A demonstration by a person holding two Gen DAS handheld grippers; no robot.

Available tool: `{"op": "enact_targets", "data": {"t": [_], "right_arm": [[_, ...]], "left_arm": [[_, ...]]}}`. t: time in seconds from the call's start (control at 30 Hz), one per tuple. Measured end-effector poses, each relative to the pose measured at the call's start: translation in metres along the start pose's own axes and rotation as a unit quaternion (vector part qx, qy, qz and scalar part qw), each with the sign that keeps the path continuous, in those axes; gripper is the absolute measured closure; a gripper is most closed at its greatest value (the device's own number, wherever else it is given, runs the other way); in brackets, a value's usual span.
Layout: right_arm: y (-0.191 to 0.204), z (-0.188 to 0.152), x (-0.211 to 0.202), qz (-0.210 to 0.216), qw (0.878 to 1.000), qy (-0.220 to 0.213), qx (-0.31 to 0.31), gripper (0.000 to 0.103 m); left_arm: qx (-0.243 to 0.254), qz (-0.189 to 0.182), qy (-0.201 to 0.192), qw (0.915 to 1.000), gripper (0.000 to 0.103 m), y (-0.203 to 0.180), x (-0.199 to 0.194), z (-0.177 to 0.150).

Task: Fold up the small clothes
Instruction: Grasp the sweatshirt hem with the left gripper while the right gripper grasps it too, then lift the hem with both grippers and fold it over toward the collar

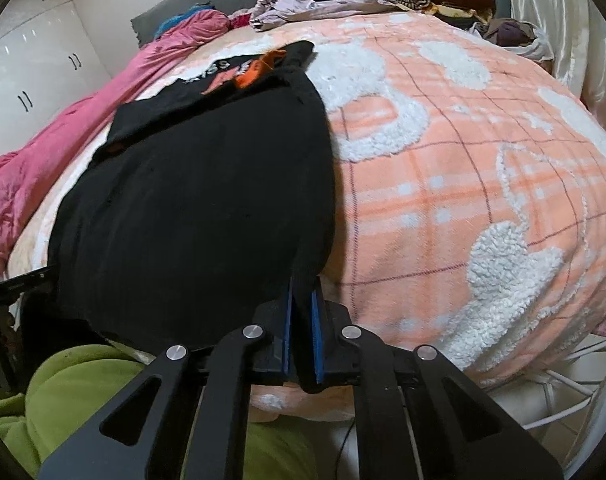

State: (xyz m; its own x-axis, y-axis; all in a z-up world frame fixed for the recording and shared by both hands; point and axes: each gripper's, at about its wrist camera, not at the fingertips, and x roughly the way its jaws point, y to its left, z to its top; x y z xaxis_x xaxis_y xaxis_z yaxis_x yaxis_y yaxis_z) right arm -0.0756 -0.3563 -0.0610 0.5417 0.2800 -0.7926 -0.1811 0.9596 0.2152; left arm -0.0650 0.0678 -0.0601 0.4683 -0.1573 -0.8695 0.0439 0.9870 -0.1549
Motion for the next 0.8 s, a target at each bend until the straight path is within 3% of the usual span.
{"op": "enact_targets", "data": {"t": [0.07, 0.17, 0.27, 0.4, 0.53, 0.8], "right_arm": [[0.001, 0.001, 0.004, -0.004, 1.000, 0.007, -0.007, 0.093], [-0.003, 0.001, 0.012, -0.001, 1.000, 0.019, 0.009, 0.092], [-0.004, 0.001, 0.014, 0.001, 1.000, 0.018, 0.010, 0.094], [-0.002, 0.004, 0.004, 0.021, 1.000, 0.009, 0.007, 0.096], [-0.004, 0.014, -0.011, 0.055, 0.998, -0.017, 0.020, 0.096], [0.004, 0.047, -0.033, 0.095, 0.993, -0.068, 0.029, 0.096]], "left_arm": [[0.001, -0.003, 0.001, 1.0000, 0.085, 0.000, 0.001, -0.001], [0.000, -0.003, 0.005, 1.0000, 0.074, 0.002, 0.004, -0.002], [0.002, -0.002, 0.003, 1.0000, 0.074, 0.001, 0.007, -0.002], [0.002, -0.012, -0.006, 0.9999, 0.097, -0.002, 0.003, 0.001], [-0.019, -0.038, -0.018, 0.9989, 0.099, 0.006, -0.008, 0.004], [-0.033, -0.057, -0.062, 0.9959, 0.099, 0.011, -0.038, 0.020]]}}
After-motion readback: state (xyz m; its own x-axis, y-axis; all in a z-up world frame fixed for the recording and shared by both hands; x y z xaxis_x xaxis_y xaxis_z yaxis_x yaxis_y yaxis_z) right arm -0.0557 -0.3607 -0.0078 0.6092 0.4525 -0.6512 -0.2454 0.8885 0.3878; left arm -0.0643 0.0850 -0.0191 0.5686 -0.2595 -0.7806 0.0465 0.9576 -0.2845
